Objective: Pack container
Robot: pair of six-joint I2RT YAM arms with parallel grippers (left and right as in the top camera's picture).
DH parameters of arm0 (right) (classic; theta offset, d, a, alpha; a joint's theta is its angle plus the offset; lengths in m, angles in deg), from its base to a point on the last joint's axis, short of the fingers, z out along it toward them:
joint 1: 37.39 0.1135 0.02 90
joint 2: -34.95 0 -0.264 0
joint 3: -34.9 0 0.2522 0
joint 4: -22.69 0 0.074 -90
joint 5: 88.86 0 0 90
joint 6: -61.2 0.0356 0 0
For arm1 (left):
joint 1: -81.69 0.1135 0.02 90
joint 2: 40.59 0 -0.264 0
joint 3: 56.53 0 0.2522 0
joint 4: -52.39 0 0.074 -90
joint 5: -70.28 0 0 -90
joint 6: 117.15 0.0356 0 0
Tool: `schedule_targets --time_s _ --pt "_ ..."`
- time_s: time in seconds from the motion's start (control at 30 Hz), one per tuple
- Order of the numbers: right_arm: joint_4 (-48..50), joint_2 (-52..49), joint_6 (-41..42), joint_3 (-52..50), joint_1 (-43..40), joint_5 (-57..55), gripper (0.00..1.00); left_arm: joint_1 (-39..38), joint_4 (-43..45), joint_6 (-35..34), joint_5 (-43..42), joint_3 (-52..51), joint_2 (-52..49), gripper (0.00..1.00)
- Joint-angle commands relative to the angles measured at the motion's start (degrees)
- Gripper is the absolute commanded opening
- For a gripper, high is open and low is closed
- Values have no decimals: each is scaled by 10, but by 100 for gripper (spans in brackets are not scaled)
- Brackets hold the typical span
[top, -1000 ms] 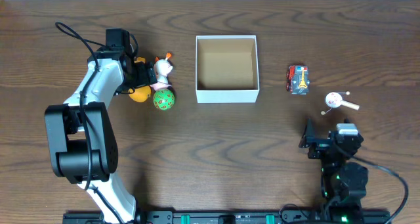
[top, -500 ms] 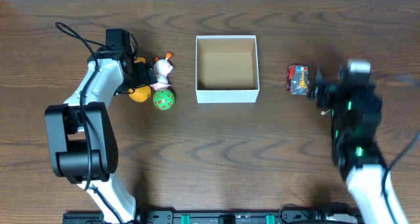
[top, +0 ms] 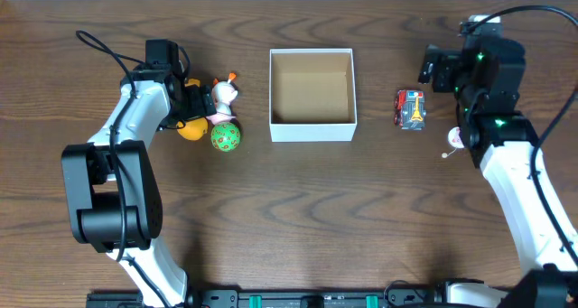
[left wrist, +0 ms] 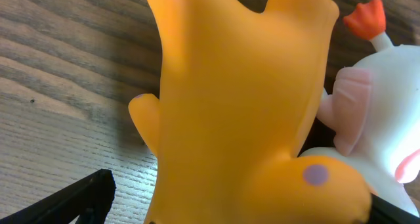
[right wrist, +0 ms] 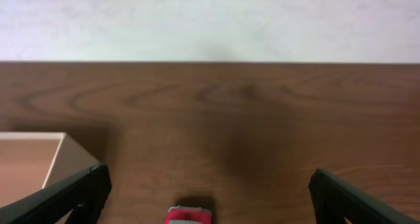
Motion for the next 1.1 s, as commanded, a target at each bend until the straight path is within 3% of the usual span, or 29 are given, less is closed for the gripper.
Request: schedule_targets --time_s 0.0,0.13,0.27,1.07 --pt "12 -10 -1 12 -4 15 99 0 -2 4 0 4 -6 98" --pt "40 -9 20 12 -4 15 99 0 -2 4 0 3 -6 98" --pt "42 -11 120 12 -13 17 99 0 -2 4 1 3 -5 98" --pt "-155 -138 124 12 -9 13 99 0 -2 4 1 3 -5 98"
